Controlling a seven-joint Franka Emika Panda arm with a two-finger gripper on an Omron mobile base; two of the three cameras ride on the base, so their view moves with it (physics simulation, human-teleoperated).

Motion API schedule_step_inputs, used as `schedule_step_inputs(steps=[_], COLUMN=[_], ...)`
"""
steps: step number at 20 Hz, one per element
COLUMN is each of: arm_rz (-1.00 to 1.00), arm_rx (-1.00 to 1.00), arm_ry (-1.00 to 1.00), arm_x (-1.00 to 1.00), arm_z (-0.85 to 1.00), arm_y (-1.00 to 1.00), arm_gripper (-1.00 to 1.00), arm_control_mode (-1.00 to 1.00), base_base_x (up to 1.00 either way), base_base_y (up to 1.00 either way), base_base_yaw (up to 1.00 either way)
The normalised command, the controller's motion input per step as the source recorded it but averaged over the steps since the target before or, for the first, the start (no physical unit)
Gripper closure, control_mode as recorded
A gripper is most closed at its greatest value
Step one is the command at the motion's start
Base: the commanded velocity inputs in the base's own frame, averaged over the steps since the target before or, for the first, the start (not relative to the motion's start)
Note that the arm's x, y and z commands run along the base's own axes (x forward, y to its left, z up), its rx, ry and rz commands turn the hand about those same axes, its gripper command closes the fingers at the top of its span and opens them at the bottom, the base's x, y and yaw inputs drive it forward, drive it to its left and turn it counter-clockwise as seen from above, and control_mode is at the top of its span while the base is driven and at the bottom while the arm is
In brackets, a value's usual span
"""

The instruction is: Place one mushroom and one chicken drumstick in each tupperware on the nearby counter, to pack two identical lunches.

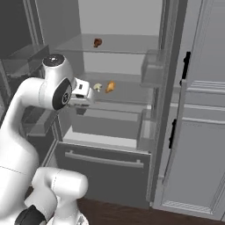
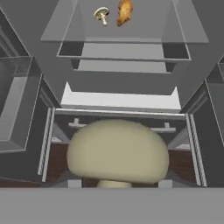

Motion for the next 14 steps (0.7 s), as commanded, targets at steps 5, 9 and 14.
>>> schedule_step_inputs(steps=[5,9,14], arm_rz=[0.0,0.0,0.0], arm_rx=[0.0,0.0,0.0], arm_ry=[0.0,0.0,0.0], arm_x=[0.0,0.0,0.0], arm_z=[0.0,0.0,0.0], arm_y=[0.0,0.0,0.0], arm_gripper=[1.0,1.0,1.0], arm_control_mode=[1.0,1.0,1.0], base_base_x=[-0.98,-0.9,-0.29], base_base_y=[0.01,0.27,0.7], base_base_yaw=[0.01,0.19,0.32])
